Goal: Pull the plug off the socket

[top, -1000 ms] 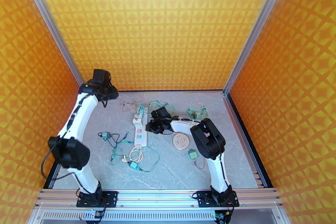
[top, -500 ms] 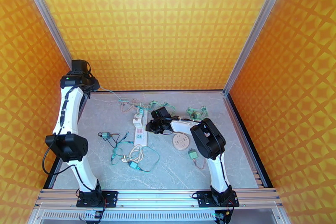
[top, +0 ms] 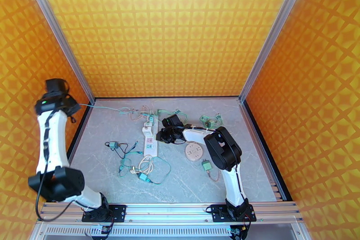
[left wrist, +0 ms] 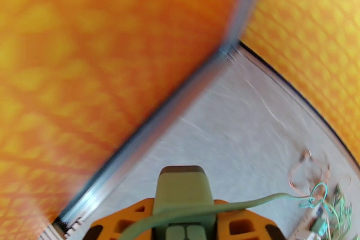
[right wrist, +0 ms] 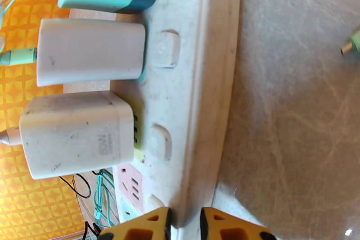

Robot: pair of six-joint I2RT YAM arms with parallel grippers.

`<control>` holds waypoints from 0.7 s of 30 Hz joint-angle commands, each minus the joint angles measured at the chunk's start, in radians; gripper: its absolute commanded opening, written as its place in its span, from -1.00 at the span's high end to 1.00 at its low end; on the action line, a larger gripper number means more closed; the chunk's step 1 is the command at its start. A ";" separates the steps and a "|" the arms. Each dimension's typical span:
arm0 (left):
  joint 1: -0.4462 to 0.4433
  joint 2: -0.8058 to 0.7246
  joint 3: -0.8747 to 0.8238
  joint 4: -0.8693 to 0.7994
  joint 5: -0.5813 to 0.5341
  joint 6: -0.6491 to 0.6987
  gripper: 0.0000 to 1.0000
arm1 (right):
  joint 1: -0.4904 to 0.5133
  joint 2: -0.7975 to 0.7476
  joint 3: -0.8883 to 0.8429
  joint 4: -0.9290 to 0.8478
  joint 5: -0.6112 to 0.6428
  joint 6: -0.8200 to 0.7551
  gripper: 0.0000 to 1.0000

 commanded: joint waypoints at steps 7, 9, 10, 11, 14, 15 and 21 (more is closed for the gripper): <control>-0.003 -0.136 -0.069 0.030 -0.059 -0.028 1.00 | -0.004 0.031 -0.047 -0.169 0.060 -0.006 0.52; -0.003 -0.172 -0.076 0.050 -0.087 -0.029 1.00 | -0.004 0.031 -0.047 -0.171 0.062 -0.008 0.52; -0.003 -0.187 -0.075 0.056 -0.103 -0.030 1.00 | -0.004 0.032 -0.047 -0.172 0.063 -0.008 0.52; -0.003 -0.202 -0.076 0.071 -0.110 -0.024 1.00 | -0.004 0.029 -0.048 -0.173 0.063 -0.008 0.52; -0.004 -0.198 -0.088 0.092 -0.080 -0.018 0.97 | -0.004 0.035 -0.048 -0.165 0.059 -0.005 0.52; -0.006 -0.186 -0.103 0.097 -0.048 -0.014 0.97 | -0.004 0.038 -0.045 -0.166 0.056 -0.003 0.52; -0.025 -0.146 -0.311 0.208 0.177 -0.032 0.96 | -0.002 0.039 -0.029 -0.170 0.054 -0.005 0.52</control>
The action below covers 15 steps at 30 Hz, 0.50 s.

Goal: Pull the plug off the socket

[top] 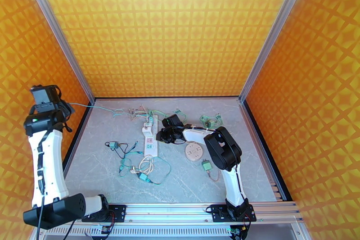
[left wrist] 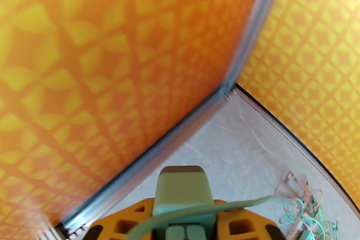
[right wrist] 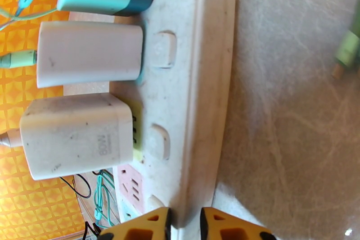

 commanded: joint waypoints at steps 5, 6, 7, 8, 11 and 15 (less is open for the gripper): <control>-0.059 0.085 -0.275 0.211 0.233 -0.021 0.92 | -0.002 0.032 -0.032 -0.176 0.055 -0.007 0.52; -0.067 0.107 -0.295 0.227 0.242 -0.023 0.92 | -0.003 0.032 -0.033 -0.175 0.055 -0.007 0.52; -0.071 0.127 -0.311 0.242 0.252 -0.025 0.93 | -0.002 0.031 -0.034 -0.176 0.055 -0.008 0.52; -0.073 0.152 -0.324 0.259 0.269 -0.027 0.93 | -0.003 0.030 -0.035 -0.179 0.056 -0.009 0.52; -0.086 0.233 -0.341 0.290 0.297 -0.025 0.92 | -0.003 0.024 -0.038 -0.183 0.060 -0.010 0.52; -0.101 0.352 -0.315 0.307 0.307 -0.009 0.87 | -0.002 0.015 -0.042 -0.186 0.063 -0.010 0.52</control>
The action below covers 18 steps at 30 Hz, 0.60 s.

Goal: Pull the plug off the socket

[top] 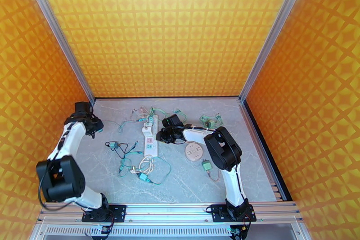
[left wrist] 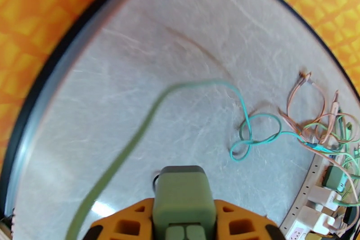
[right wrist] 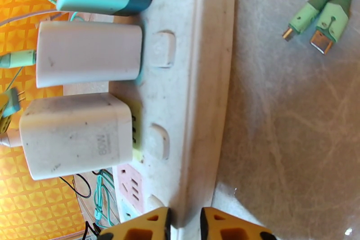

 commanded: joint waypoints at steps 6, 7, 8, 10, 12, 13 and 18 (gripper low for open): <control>-0.028 0.208 0.076 0.044 0.057 0.002 0.83 | -0.003 0.005 -0.050 -0.170 0.076 0.006 0.51; -0.028 0.231 0.081 0.041 0.057 -0.002 0.81 | -0.002 0.003 -0.051 -0.167 0.080 0.010 0.51; -0.029 0.250 0.088 0.037 0.057 -0.001 0.78 | -0.003 0.000 -0.051 -0.162 0.081 0.012 0.50; -0.030 0.285 0.099 0.025 0.056 -0.007 0.74 | -0.002 -0.007 -0.052 -0.154 0.088 0.017 0.50; -0.031 0.308 0.107 0.017 0.057 -0.024 0.75 | -0.003 -0.019 -0.056 -0.133 0.093 0.023 0.47; -0.030 0.318 0.112 0.013 0.056 -0.038 0.73 | -0.002 -0.023 -0.055 -0.125 0.097 0.028 0.46; -0.034 0.309 0.118 -0.013 0.052 -0.081 0.16 | -0.002 -0.048 -0.050 -0.075 0.100 0.048 0.38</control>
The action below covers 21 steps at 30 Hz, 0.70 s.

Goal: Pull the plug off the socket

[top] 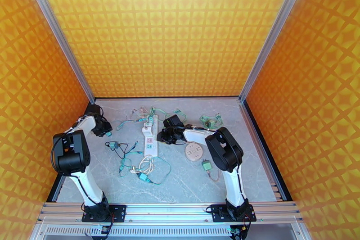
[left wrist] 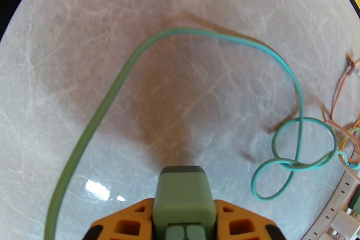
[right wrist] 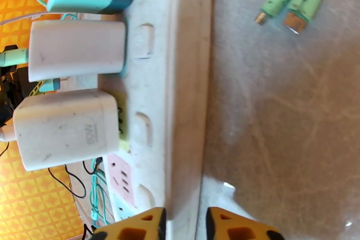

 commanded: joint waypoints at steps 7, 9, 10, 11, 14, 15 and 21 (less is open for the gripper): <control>-0.024 -0.118 0.020 -0.072 0.000 -0.054 -0.43 | -0.003 -0.018 0.048 -0.040 0.033 0.020 0.36; -0.034 -0.155 0.014 -0.079 0.000 -0.061 -0.49 | -0.004 -0.007 0.077 -0.038 0.022 0.021 0.36; -0.043 -0.175 0.010 -0.082 0.000 -0.065 -0.50 | -0.006 0.001 0.092 -0.035 0.018 0.020 0.36; -0.056 -0.194 0.003 -0.085 0.001 -0.070 -0.50 | -0.008 0.008 0.107 -0.033 0.014 0.021 0.36; -0.109 -0.241 -0.023 -0.084 0.001 -0.090 -0.48 | -0.017 0.034 0.145 -0.024 -0.006 0.022 0.36; -0.129 -0.253 -0.027 -0.083 0.000 -0.097 -0.48 | -0.022 0.043 0.157 -0.021 -0.011 0.025 0.36; -0.276 -0.301 -0.049 -0.070 -0.005 -0.142 -0.44 | -0.060 0.122 0.259 -0.013 -0.083 0.036 0.37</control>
